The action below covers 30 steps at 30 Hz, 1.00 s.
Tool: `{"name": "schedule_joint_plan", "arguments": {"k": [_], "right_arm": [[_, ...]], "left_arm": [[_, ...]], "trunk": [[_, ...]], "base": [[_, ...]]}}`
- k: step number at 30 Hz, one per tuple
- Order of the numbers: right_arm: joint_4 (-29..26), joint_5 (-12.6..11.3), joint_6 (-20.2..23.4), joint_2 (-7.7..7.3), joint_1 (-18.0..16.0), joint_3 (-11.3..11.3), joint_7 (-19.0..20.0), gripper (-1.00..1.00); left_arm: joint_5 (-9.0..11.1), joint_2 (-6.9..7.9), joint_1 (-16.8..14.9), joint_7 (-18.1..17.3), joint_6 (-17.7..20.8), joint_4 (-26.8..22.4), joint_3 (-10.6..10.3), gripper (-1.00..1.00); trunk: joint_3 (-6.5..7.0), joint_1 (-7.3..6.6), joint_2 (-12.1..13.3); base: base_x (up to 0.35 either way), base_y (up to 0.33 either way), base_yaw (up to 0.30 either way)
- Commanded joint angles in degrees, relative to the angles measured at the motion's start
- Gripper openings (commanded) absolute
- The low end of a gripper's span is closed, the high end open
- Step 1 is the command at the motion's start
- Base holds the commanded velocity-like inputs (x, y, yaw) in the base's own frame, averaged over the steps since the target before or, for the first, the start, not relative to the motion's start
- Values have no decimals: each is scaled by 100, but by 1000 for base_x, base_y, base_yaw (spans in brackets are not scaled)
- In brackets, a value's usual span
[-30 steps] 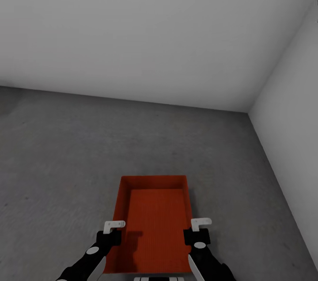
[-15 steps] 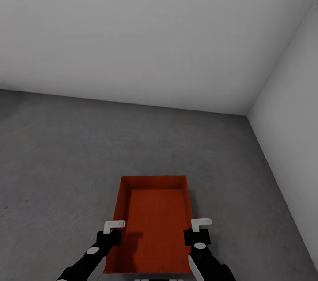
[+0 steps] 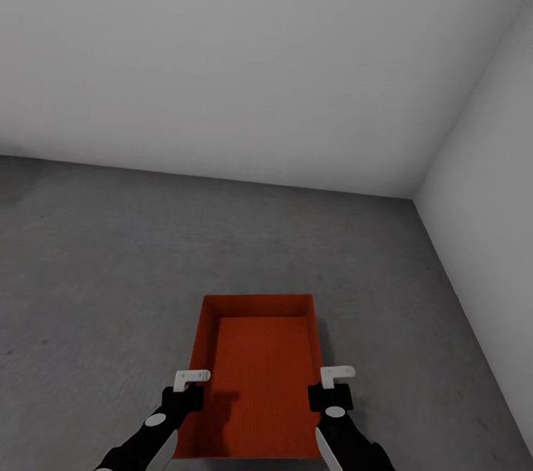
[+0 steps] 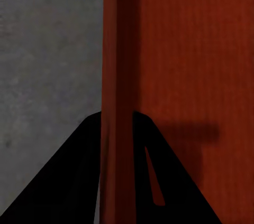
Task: Move the two storage containers from the living room to the garage. In the garage, place one container on the floor and stack the other container on top of it (either order is fine).
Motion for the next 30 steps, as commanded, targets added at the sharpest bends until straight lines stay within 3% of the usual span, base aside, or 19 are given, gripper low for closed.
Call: {"name": "schedule_joint_plan", "arguments": {"k": [1, 8, 24, 30], "right_arm": [[-9, 211, 53, -94, 0, 87, -82, -100], [-9, 211, 53, -94, 0, 90, -82, -100], [-9, 211, 53, -94, 0, 91, -82, -100], [-9, 211, 53, -94, 0, 89, -82, -100]], "left_arm": [[51, 10, -9, 86, -20, 13, -45, -100], [48, 10, -9, 86, -16, 13, -46, -100], [47, 10, -9, 86, -11, 13, -46, -100], [52, 10, -9, 86, -16, 13, -46, -100]], "trunk": [[5, -1, -2], [34, -1, -2], [-249, 351, -643], [-249, 351, -643]], "base": [[0, 0, 0], [0, 0, 0], [0, 0, 0], [0, 0, 0]]}}
